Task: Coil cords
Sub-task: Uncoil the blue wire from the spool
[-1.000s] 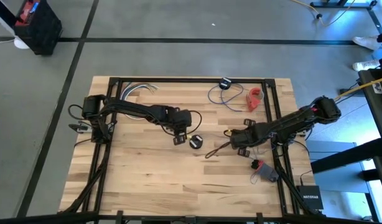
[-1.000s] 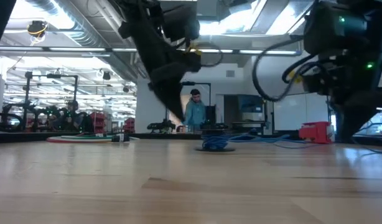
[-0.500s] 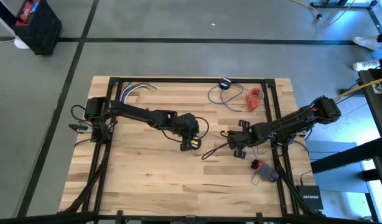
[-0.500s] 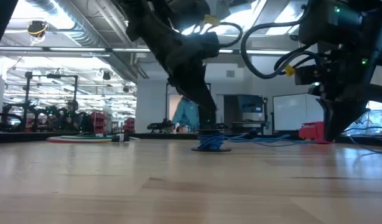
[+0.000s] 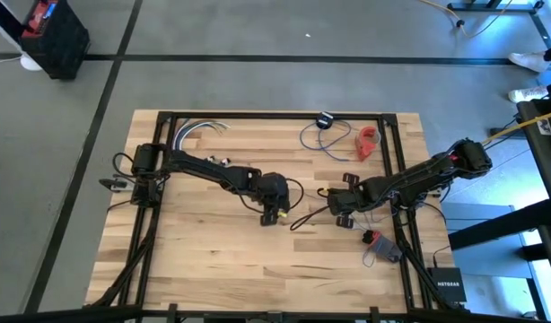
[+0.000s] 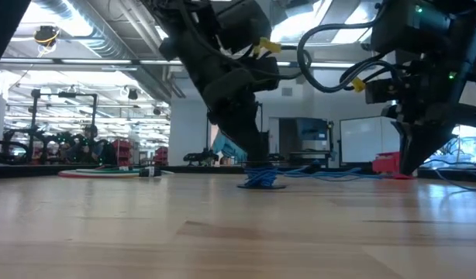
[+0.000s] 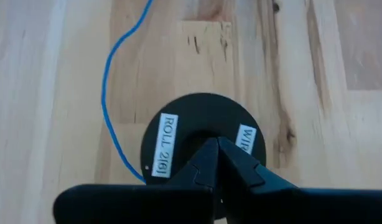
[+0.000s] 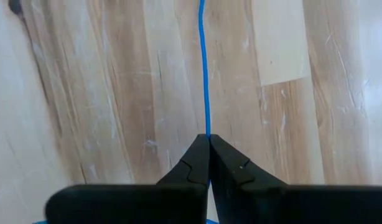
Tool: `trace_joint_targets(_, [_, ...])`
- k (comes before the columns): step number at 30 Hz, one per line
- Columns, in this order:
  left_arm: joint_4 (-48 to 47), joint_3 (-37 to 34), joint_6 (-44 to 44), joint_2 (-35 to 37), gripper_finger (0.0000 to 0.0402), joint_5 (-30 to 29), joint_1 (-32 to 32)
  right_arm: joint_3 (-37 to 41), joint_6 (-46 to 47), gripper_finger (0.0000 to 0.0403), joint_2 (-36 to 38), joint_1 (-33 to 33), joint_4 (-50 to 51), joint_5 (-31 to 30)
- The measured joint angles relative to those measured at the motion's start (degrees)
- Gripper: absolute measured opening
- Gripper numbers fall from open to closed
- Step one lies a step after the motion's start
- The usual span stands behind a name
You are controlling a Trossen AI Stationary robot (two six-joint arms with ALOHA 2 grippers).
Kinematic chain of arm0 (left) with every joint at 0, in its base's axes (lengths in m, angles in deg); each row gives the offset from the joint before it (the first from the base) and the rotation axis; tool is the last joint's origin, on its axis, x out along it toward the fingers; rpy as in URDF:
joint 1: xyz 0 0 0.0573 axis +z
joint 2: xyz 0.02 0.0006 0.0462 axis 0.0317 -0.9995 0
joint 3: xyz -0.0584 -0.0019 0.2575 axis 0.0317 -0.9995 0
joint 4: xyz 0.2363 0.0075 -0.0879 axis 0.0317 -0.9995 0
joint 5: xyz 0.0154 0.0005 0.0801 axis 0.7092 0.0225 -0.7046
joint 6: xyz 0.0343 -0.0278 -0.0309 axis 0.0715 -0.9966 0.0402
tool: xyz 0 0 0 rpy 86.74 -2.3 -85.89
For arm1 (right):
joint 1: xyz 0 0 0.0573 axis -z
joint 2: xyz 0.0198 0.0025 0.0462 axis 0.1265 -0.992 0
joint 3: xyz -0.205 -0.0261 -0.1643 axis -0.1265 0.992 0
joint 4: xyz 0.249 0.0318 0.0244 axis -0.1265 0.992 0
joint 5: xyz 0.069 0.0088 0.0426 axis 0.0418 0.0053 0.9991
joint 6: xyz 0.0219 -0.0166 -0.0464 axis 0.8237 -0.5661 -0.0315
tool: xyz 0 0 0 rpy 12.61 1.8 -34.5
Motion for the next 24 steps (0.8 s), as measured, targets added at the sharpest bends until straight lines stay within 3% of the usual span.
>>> trace_joint_targets(10, [-13.65,0.26,-2.76,0.85,0.0001,0.07,1.92,-0.02,-0.39,0.0009,0.0,0.0,0.48,0.01])
trace_joint_targets(24, [-30.41,-0.34,-8.61,3.48,0.0001,-1.31,1.96,-0.22,2.07,0.001,0.05,0.0,8.87,-1.49])
